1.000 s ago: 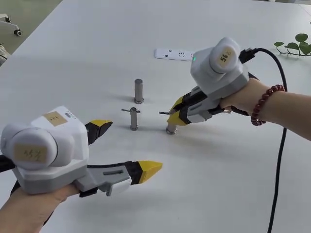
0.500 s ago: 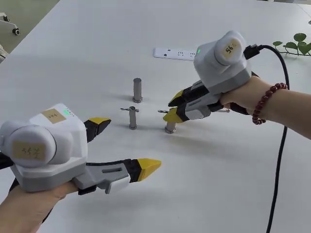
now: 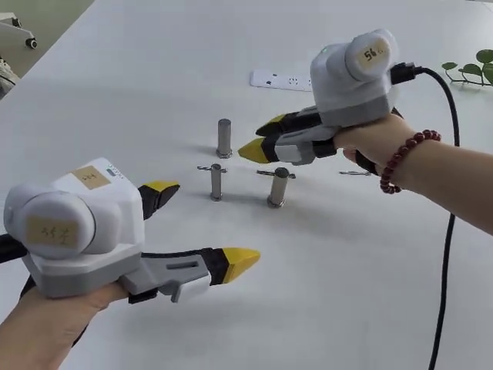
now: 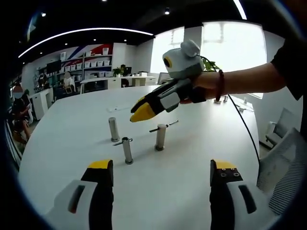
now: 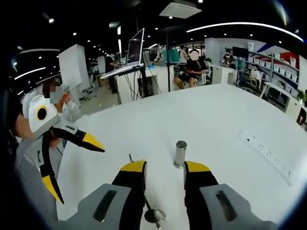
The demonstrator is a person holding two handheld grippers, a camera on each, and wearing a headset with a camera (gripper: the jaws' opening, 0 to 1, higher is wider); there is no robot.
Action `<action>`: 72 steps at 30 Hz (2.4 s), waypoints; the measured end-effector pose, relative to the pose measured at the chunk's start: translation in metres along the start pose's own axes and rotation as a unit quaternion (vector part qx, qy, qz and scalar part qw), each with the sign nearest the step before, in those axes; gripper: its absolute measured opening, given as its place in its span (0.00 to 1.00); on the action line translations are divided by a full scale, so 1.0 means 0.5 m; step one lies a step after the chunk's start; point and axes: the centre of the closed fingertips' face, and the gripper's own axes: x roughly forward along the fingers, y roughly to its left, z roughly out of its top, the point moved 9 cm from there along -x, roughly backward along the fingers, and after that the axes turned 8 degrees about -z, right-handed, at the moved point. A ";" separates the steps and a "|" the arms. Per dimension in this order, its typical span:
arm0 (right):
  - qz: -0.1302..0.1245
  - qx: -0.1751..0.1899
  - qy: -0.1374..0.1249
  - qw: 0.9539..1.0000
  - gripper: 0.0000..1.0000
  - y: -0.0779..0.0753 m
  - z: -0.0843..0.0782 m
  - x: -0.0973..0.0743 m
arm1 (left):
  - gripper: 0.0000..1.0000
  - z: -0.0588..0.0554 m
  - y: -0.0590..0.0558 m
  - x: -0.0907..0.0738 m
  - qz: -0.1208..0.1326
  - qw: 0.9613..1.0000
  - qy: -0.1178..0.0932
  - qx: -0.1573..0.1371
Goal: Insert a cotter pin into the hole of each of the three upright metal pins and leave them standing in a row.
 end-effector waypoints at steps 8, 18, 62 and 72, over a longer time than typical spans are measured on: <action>-0.023 0.019 -0.013 0.999 0.24 -0.009 0.005 0.051 | 0.82 -0.004 0.007 -0.001 0.005 1.000 -0.005 -0.005; -0.034 0.022 -0.002 0.999 0.21 -0.014 0.000 0.099 | 0.81 -0.006 0.007 0.001 0.007 1.000 -0.008 -0.004; -0.034 0.026 0.017 0.999 0.08 -0.046 -0.018 0.114 | 0.79 -0.004 0.019 0.008 0.005 1.000 -0.008 -0.012; -0.055 0.031 0.029 0.998 0.08 -0.077 -0.047 0.065 | 0.81 -0.001 0.019 0.007 0.004 1.000 -0.006 -0.008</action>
